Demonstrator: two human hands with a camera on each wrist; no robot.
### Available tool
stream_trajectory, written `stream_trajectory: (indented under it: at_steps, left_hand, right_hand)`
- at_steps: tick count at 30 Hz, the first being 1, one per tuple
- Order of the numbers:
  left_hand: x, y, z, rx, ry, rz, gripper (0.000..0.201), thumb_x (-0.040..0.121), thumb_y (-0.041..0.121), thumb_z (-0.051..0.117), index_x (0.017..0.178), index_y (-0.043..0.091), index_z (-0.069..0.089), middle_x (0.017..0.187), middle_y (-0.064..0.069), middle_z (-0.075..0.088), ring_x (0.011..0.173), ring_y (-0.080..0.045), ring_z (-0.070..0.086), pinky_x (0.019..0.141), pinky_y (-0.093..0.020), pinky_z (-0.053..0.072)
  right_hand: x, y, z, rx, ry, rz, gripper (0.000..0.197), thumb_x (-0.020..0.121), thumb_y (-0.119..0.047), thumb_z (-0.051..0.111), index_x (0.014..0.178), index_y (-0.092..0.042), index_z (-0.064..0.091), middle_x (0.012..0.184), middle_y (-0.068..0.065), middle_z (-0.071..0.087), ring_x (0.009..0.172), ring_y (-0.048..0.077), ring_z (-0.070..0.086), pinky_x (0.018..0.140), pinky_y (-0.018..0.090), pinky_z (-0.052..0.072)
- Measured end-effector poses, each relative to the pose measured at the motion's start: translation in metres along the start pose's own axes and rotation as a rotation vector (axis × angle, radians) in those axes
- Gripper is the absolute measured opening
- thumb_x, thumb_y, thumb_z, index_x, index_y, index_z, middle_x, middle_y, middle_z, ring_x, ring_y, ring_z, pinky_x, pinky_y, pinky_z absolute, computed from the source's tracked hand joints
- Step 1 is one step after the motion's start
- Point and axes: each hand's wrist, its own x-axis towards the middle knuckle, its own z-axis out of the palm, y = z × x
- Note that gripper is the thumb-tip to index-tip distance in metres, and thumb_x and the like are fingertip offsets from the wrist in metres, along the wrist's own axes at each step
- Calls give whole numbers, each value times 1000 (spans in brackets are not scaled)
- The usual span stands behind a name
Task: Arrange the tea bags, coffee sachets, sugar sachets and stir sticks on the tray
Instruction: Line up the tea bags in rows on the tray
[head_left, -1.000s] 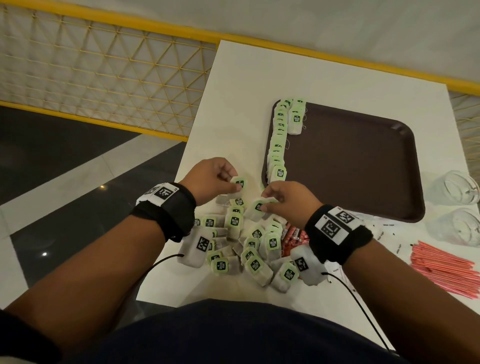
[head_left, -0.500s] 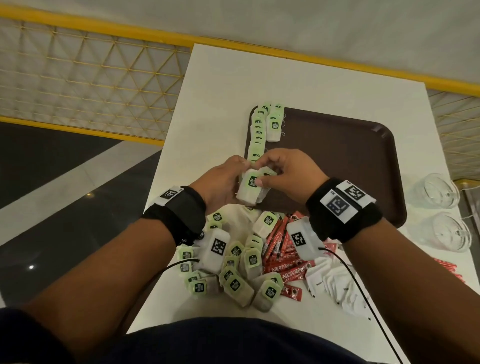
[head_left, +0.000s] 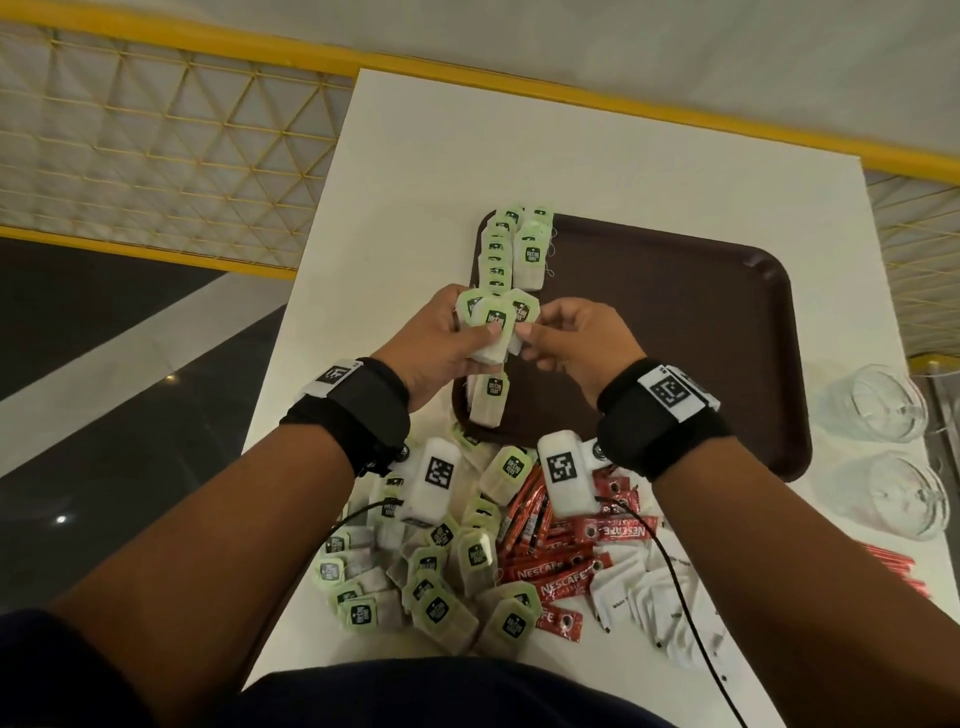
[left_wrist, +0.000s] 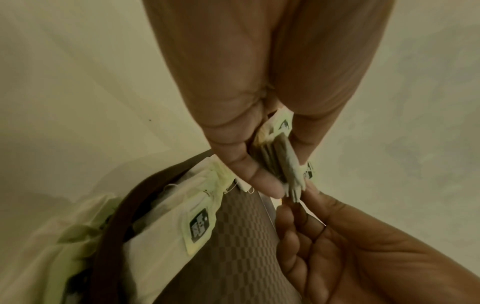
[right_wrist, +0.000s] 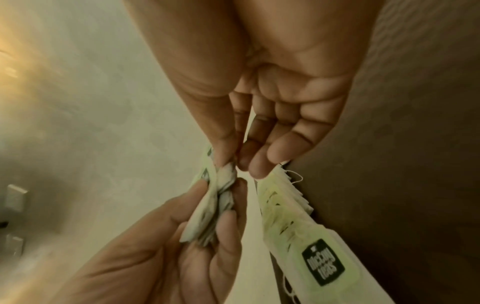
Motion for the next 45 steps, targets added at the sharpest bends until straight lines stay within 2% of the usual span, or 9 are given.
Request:
stream_trajectory:
  at_steps: [2,6,13,22,29,31,37,40,45]
  left_hand:
    - [11,3,-2,-1,20,10,29,97,5,56,122,9,41,129,-20,57,107,-30,64,77,-34,59]
    - [30,17,-12,-13,123,12,31,97,2,54,124,7,38,118,-16,61,91,-22,71,71,-28,58]
    - [45,18,-23,-25,222,-64,33,98,5,52,128,2,40,122,-20,58,97,-30,69,78,-37,61]
    - [45,14,-31,-30,250,-84,35,96,-2,50,130,1,41,123,-21,58,106,-33,66,83,-40,60]
    - [44,11,-27,3,237,-69,40,94,0,58,131,3,42,123,-18,61,103,-29,68,76,-34,61]
    - [45,10,-26,16,233,-59,42,93,2,61,130,3,42,123,-18,62,103,-29,69,80,-36,60]
    - [49,7,-16,45,252,-25,45,88,5,69,126,2,45,120,-18,64,102,-29,70,77,-35,60]
    - [49,7,-14,38,214,-23,47,88,8,71,127,0,46,121,-19,64,106,-32,68,77,-34,58]
    - [46,9,-15,8,226,-39,29,95,1,52,124,-1,49,120,-17,63,107,-28,66,84,-34,59]
  right_hand:
    - [13,0,-3,61,36,16,9,88,-11,70,88,-9,61,89,16,71,71,16,66,61,23,53]
    - [46,-2,-18,126,100,53,11,89,-10,68,91,-12,57,87,12,71,69,15,68,57,23,53]
    - [89,4,-29,-234,76,104,13,90,-11,67,84,-15,57,83,11,68,62,13,63,58,23,53]
    - [114,3,-19,-370,184,91,20,84,-25,74,71,-21,60,82,9,75,66,14,65,81,39,59]
    - [112,7,-21,-369,259,41,25,81,-35,75,76,-21,55,71,2,71,61,13,66,76,43,60]
    - [104,6,-22,-346,275,-5,25,83,-40,73,80,-20,57,71,2,69,59,12,64,72,39,59]
    - [71,-1,-10,-161,-106,-51,24,84,-34,74,95,-13,68,85,1,72,65,7,63,60,23,51]
    - [69,4,-2,-104,-99,-59,8,85,-18,74,88,-15,67,82,3,71,63,8,64,56,22,50]
    - [71,10,0,42,-58,1,8,89,-12,69,86,-15,61,79,6,69,62,11,65,53,20,49]
